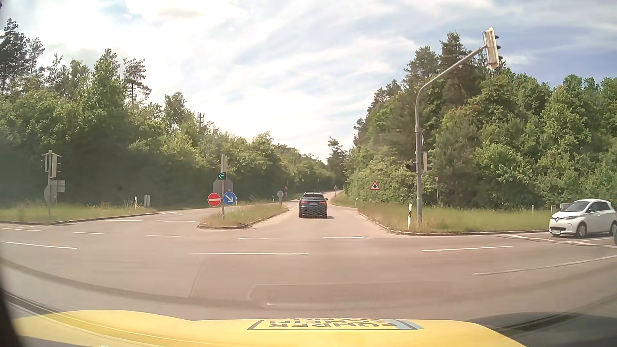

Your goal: Follow the waypoints while adhering to traffic rules and regulations

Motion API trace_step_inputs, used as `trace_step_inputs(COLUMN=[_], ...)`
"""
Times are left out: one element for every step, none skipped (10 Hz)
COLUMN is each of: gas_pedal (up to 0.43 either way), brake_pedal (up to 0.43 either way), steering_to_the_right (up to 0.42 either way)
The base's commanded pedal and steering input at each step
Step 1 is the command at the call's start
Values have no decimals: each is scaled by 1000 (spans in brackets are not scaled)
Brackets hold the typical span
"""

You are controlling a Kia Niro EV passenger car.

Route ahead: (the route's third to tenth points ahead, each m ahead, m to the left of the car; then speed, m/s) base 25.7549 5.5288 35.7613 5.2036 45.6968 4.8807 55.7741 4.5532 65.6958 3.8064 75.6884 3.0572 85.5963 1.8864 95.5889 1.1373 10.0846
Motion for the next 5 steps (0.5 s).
trace_step_inputs(gas_pedal=[339, 339, 339, 339, 339], brake_pedal=[0, 0, 0, 0, 0], steering_to_the_right=[-10, -8, -8, -8, -7])
